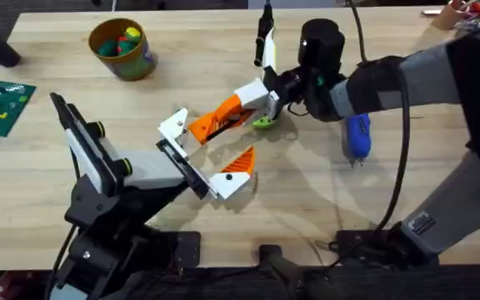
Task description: Pick up the gripper from the table and insert it into the empty holder that is missing its gripper. Then pick up a screw, insert it into the mounting hole, and use the screwdriver to tighten it. Finally, clean up the table by picking up the vegetable and placing it into the bucket.
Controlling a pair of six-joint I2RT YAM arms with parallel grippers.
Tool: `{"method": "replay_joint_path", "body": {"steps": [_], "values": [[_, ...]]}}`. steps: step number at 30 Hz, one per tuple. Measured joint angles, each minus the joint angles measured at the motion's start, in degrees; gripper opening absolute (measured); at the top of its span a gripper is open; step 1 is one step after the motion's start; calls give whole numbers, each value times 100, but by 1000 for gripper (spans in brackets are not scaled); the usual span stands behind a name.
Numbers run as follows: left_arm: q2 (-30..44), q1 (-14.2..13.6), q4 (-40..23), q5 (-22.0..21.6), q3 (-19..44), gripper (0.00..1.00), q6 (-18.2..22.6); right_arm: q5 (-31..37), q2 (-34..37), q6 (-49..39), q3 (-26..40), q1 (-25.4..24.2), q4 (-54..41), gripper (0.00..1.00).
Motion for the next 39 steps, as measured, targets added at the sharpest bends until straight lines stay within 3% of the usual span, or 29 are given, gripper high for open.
{"method": "replay_joint_path", "body": {"steps": [39], "values": [[0,0,4,-17,0,986,8,0,-102,209,76,76,285,34]]}}
